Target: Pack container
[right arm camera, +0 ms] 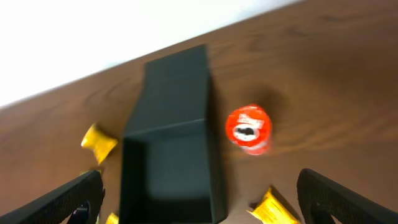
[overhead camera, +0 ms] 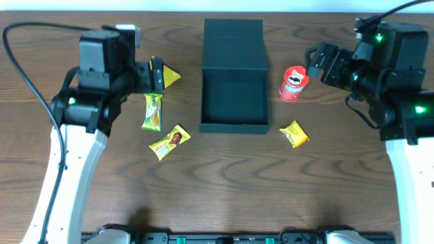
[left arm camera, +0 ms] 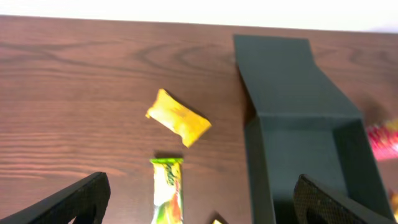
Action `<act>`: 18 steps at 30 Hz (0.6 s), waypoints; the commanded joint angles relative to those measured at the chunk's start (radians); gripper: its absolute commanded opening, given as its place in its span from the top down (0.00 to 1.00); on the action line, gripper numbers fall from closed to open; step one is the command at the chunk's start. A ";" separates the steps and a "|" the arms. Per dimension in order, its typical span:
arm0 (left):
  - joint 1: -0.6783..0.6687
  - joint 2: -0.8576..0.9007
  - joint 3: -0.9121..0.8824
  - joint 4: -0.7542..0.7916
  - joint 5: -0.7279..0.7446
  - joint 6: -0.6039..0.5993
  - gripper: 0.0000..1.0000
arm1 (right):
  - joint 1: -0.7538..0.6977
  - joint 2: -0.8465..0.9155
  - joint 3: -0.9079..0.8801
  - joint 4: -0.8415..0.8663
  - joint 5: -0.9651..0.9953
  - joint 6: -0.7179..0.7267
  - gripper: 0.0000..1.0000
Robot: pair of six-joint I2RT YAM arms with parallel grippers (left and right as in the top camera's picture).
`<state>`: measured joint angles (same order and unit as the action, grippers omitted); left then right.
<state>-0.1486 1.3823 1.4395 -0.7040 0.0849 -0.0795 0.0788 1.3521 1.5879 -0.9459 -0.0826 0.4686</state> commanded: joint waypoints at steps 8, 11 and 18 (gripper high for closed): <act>-0.003 0.238 0.198 -0.163 -0.101 -0.079 0.05 | -0.014 0.193 0.022 -0.071 -0.023 0.004 0.01; -0.003 0.278 0.198 -0.163 -0.009 -0.078 0.05 | -0.013 0.229 0.022 -0.090 -0.087 -0.015 0.01; -0.003 0.326 0.198 -0.162 -0.017 -0.078 0.05 | -0.003 0.300 0.021 -0.073 0.147 0.122 0.02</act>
<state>-0.1520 1.6939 1.6173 -0.8639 0.0643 -0.1509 0.0792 1.6268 1.5974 -1.0241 -0.0132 0.5323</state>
